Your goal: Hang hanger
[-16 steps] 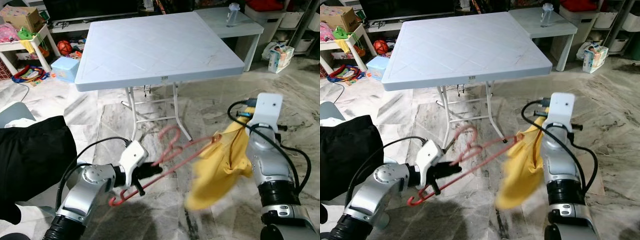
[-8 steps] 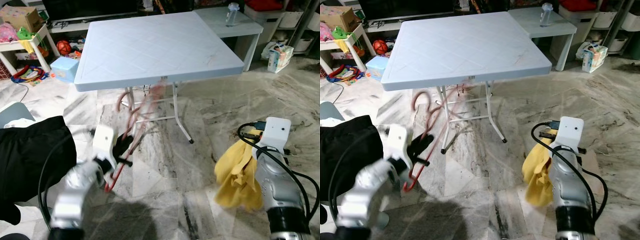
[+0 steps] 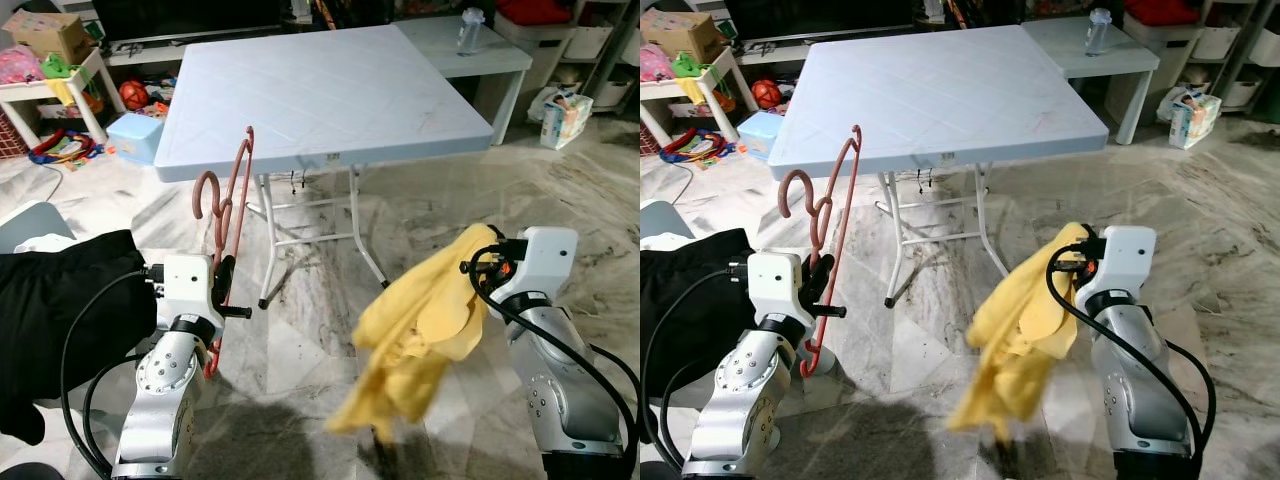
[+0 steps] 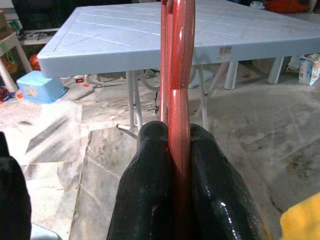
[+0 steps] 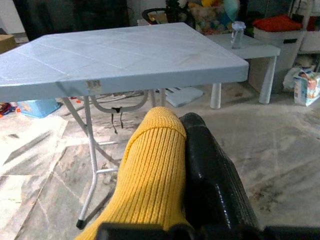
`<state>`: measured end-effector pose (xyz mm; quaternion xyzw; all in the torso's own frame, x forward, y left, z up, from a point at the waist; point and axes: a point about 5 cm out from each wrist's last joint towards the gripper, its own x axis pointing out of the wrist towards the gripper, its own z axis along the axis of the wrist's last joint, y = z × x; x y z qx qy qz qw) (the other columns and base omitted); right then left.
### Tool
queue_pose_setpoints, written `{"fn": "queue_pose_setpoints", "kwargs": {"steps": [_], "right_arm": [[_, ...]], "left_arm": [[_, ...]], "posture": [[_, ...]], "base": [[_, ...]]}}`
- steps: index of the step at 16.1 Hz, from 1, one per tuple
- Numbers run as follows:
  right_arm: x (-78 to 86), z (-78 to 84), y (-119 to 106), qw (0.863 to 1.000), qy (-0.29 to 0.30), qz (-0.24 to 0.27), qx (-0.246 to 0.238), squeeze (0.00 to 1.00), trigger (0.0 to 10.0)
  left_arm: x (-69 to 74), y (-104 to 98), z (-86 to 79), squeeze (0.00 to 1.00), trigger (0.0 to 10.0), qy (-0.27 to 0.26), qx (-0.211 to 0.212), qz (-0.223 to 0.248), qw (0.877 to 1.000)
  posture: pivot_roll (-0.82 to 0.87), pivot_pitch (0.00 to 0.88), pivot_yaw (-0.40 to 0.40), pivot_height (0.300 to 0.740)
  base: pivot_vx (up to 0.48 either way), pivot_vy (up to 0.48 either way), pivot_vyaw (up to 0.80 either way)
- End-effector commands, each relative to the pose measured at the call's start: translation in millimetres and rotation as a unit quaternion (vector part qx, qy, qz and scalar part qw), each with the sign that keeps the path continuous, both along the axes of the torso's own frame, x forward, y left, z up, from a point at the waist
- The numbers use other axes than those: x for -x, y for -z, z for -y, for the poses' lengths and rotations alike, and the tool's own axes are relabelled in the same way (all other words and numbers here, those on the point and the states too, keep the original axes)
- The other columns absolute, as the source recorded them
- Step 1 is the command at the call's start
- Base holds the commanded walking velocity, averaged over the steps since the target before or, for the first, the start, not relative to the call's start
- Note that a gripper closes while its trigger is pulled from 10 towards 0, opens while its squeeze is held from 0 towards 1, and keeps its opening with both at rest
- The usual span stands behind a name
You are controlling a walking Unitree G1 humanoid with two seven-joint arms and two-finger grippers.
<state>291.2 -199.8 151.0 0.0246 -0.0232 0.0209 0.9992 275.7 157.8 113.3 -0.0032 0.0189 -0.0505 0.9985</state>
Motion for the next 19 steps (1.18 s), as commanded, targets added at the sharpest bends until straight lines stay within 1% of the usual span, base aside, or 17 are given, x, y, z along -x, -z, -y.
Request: {"fn": "queue_pose_setpoints", "kwargs": {"steps": [1, 2, 3, 4, 6, 7, 9, 10, 11, 12, 13, 14, 16, 19], "right_arm": [[0.2, -6.0, -14.9, 0.999, -0.012, 0.031, 0.011, 0.00, 10.0], [-0.1, -10.4, -16.2, 0.999, -0.014, 0.029, 0.011, 0.00, 10.0], [1.1, -13.2, -16.5, 0.999, -0.029, 0.029, 0.001, 0.00, 10.0], [2.7, -13.9, -16.0, 0.999, -0.032, 0.032, -0.014, 0.00, 10.0], [3.5, -15.7, -10.0, 0.999, -0.030, 0.018, -0.014, 0.00, 10.0], [3.7, -17.6, -9.1, 0.999, -0.032, 0.016, -0.007, 0.00, 10.0], [3.6, -22.7, -5.6, 0.999, -0.034, 0.014, 0.030, 0.00, 10.0], [2.2, -26.3, -6.4, 0.997, -0.035, 0.034, 0.054, 0.00, 10.0], [2.1, -27.2, -7.0, 0.997, -0.037, 0.038, 0.049, 0.00, 10.0], [1.9, -29.9, -10.2, 0.997, -0.051, 0.048, 0.039, 0.00, 10.0], [1.3, -31.9, -9.5, 0.997, -0.054, 0.043, 0.034, 0.00, 10.0], [0.8, -32.4, -8.6, 0.998, -0.055, 0.036, 0.016, 0.00, 10.0], [0.7, -31.9, -9.8, 0.998, -0.046, 0.044, 0.018, 0.00, 10.0], [-1.1, -33.3, -12.6, 0.998, -0.044, 0.049, 0.005, 0.00, 10.0]], "left_arm": [[-0.2, -5.4, -1.0, 0.00, 10.0, -0.003, -0.001, 0.015, 1.000], [-1.1, -5.5, 0.3, 0.00, 10.0, -0.001, -0.005, 0.018, 1.000], [-1.4, -5.8, 0.9, 0.00, 10.0, 0.000, -0.006, 0.019, 1.000], [-2.1, -5.9, 2.0, 0.00, 10.0, 0.002, -0.003, 0.021, 1.000], [-1.8, -5.3, 3.5, 0.00, 10.0, 0.004, 0.001, 0.022, 1.000], [-1.5, -5.2, 3.7, 0.00, 10.0, 0.004, 0.003, 0.022, 1.000], [-0.6, -4.2, 4.8, 0.00, 10.0, 0.008, 0.006, 0.022, 1.000], [-1.9, -5.6, 5.2, 0.00, 10.0, 0.010, 0.008, 0.025, 1.000], [-2.3, -6.1, 5.3, 0.00, 10.0, 0.011, 0.008, 0.026, 1.000], [-3.9, -8.2, 5.7, 0.00, 10.0, 0.014, 0.006, 0.030, 0.999], [-5.3, -9.1, 5.4, 0.00, 10.0, 0.014, 0.005, 0.031, 0.999], [-6.2, -10.1, 5.2, 0.00, 10.0, 0.014, 0.005, 0.032, 0.999], [-7.1, -11.1, 5.8, 0.00, 10.0, 0.015, 0.007, 0.034, 0.999], [-8.2, -12.1, 7.4, 0.00, 10.0, 0.015, 0.010, 0.034, 0.999]], "posture": [[-0.02, 0.000, 0.025, 0.740], [-0.02, 0.000, 0.026, 0.740], [-0.02, 0.000, 0.026, 0.740], [-0.02, 0.000, 0.022, 0.740], [-0.02, 0.000, 0.015, 0.740], [-0.02, 0.000, 0.015, 0.740], [-0.01, 0.000, 0.009, 0.740], [-0.01, 0.000, 0.013, 0.740], [-0.01, 0.000, 0.013, 0.740], [-0.01, 0.000, 0.014, 0.740], [-0.01, 0.000, 0.017, 0.740], [-0.01, 0.000, 0.021, 0.740], [-0.01, 0.000, 0.021, 0.740], [0.00, 0.000, 0.019, 0.740]], "base": [[0.000, 0.000, 0.00], [0.000, 0.000, 0.00], [0.000, 0.000, 0.00], [0.255, 0.000, 0.00], [0.317, 0.000, 0.00], [0.341, 0.000, 0.00], [0.377, 0.000, 0.00], [0.412, 0.000, 0.00], [0.412, 0.000, 0.00], [0.412, 0.000, 0.00], [0.405, 0.000, 0.00], [0.409, 0.000, 0.00], [0.409, 0.000, 0.00], [0.428, 0.000, 0.00]]}}
